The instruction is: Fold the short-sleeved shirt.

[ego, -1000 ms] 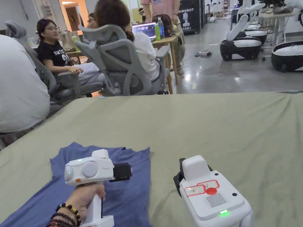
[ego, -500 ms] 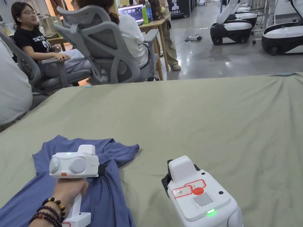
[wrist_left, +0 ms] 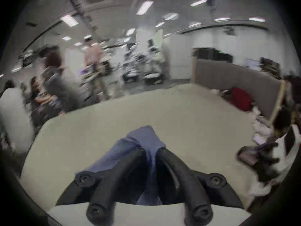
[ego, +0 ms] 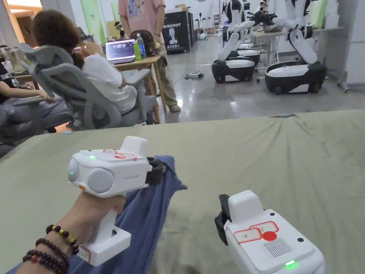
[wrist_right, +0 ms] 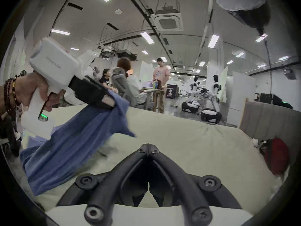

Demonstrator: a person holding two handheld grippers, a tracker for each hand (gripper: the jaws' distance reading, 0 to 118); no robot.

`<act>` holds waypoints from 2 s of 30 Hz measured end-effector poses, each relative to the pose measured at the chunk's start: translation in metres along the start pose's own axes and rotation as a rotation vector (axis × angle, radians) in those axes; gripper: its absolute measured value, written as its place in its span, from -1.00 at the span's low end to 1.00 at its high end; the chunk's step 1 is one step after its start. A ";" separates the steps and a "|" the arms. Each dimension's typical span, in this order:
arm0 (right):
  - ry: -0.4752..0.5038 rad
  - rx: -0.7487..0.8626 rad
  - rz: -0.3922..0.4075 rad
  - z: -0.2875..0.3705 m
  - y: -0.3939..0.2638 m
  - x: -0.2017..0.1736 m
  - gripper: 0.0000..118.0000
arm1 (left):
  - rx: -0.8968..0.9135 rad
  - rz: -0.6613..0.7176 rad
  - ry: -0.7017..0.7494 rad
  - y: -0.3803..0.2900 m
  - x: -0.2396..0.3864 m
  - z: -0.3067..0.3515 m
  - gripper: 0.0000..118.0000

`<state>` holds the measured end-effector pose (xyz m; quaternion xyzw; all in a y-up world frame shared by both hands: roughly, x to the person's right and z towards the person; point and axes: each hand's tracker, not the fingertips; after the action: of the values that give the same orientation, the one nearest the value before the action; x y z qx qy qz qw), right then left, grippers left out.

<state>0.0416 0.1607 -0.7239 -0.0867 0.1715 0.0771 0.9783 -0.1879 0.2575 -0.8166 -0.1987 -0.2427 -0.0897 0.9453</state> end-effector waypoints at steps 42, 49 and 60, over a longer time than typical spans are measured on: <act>-0.310 -0.033 -0.133 0.121 -0.004 0.109 -1.00 | 0.126 0.302 0.504 -0.136 0.108 0.109 -1.00; -0.306 -0.046 -0.137 0.117 -0.002 0.106 -1.00 | 0.096 0.321 0.467 -0.123 0.076 0.078 -1.00; -0.319 -0.114 -0.133 0.081 -0.032 0.131 -1.00 | -0.315 0.119 0.411 -0.080 -0.081 -0.106 0.88</act>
<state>0.1953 0.1612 -0.6903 -0.1400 0.0033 0.0345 0.9895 -0.2349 0.1467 -0.9149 -0.3350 -0.0165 -0.1092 0.9357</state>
